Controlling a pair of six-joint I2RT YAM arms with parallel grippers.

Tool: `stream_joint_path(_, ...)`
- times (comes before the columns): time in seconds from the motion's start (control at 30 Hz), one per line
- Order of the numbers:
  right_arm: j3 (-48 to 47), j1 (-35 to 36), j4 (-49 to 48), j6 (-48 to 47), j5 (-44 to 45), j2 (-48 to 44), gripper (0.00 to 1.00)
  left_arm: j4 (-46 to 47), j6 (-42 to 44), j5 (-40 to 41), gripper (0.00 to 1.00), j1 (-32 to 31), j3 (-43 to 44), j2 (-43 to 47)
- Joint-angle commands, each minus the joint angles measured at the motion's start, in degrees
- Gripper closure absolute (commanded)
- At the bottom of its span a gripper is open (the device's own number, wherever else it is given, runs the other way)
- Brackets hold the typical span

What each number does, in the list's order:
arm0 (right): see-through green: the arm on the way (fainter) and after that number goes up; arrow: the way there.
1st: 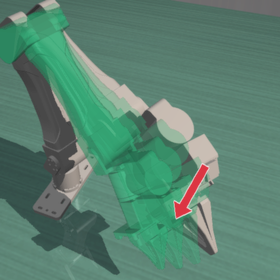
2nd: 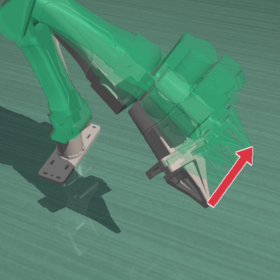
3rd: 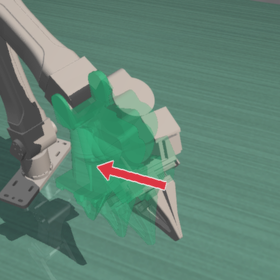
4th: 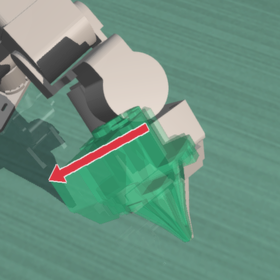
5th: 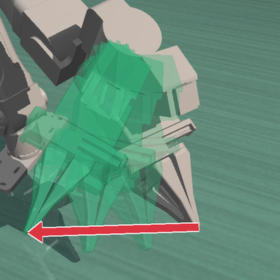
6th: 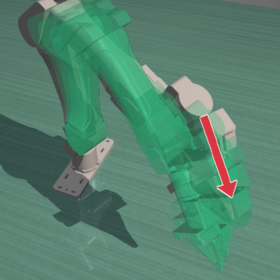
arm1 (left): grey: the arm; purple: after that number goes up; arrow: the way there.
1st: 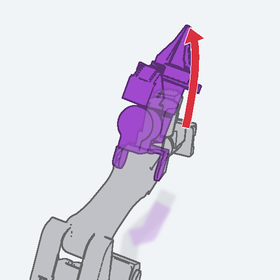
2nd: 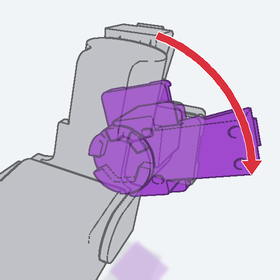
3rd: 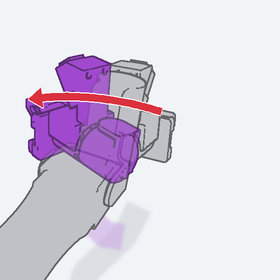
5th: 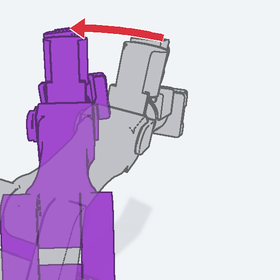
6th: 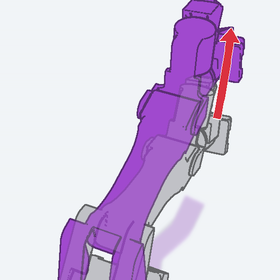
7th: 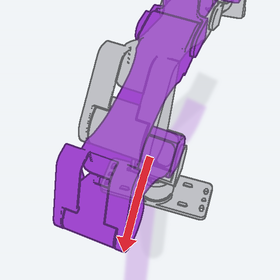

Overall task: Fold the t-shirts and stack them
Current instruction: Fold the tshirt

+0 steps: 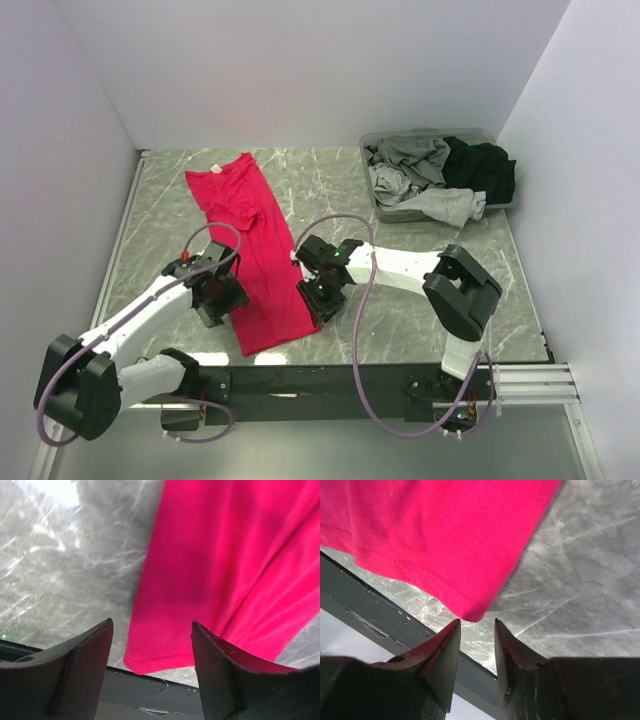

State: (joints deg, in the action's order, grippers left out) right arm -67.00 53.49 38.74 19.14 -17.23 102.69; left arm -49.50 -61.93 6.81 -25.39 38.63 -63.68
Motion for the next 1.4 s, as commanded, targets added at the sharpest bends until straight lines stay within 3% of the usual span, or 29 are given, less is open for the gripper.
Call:
stream_joint_path(0.0,-0.76,0.38,-1.83,-1.55,-0.61,-0.83,0.6,-0.43,-4.16,-0.22,0.31,-0.54,-1.98,2.86)
stream_joint_path(0.43,0.47,0.65,-3.94,-0.94,-1.49,2.86,0.61,-0.08,-5.74,-3.03,0.34,-3.53,-8.92,4.53)
stream_joint_path(0.73,1.35,0.56,-4.2,-0.86,-1.22,3.83,0.81,2.12,-6.01,-6.36,0.46,-5.9,-11.56,1.81)
stream_joint_path(1.37,1.26,0.73,-4.11,-0.85,-1.13,4.71,0.83,5.82,-8.38,-13.31,0.51,-7.92,-16.66,7.25)
